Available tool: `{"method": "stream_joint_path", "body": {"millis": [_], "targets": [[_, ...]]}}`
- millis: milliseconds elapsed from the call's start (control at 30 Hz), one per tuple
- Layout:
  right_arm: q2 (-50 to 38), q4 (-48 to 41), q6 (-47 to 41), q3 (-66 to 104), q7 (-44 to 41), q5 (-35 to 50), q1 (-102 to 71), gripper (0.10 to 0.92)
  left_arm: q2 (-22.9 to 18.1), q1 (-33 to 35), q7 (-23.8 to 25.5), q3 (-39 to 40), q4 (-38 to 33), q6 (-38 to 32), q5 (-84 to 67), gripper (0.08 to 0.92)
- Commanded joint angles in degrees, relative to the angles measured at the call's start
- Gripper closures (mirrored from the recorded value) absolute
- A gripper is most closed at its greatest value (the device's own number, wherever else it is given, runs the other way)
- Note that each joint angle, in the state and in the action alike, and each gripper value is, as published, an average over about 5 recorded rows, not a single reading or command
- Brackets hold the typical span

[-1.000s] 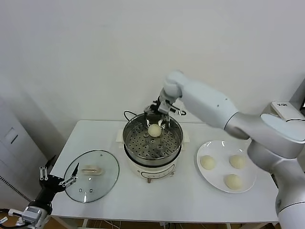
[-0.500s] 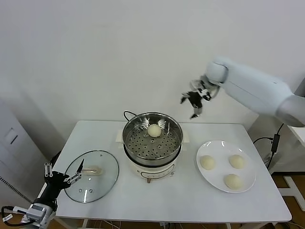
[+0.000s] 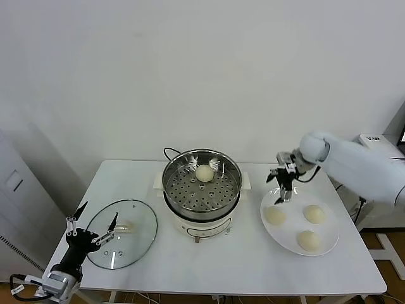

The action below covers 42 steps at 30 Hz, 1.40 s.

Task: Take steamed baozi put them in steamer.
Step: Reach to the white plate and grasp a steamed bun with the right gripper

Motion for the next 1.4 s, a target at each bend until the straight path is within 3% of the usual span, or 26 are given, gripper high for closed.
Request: {"method": "stream_joint_path", "body": {"millis": [33,267,633,733,1000,1167,1400], "targets": [[-1.91,0.56,-1.34,5.20,0.67,-3.44,-7.97,0.203,1.15,0.23,-3.09,2.88,-0.72,-1.99,2.35,0.177],[-1.41,-0.90,-0.91,6.46,1.11,-4.82,-9.17,0.203,-0.96,-0.07,-2.94,1.48,-2.43,-0.30,1.62,0.177],[1.58,-5.53,-0.04,9.73,1.93,-7.14,-11.58,0.207,-0.84,-0.12,-2.50,0.94,-3.32,1.57,0.95,0.177],[2.07,-6.46,0.06,9.95,1.95,-7.65,-11.73,0.254,-0.73,0.08,-2.27,0.90,-3.13,1.56,0.89,0.177],[1.05,-5.24,-0.02,7.61,1.68,-6.67,-9.41,0.475,-0.31,0.23,-1.82,0.71,-2.78,1.46,0.86,0.177],[-3.29,0.81,-0.18,-2.57,0.32,1.91,2.41,0.561,0.12,0.45,-1.48,0.30,-2.43,1.29,0.85,0.177],[-5.34,12.77,-1.68,-27.03,-2.66,26.42,35.35,0.571,0.38,0.20,-1.26,0.00,-2.08,1.27,0.82,0.177]]}}
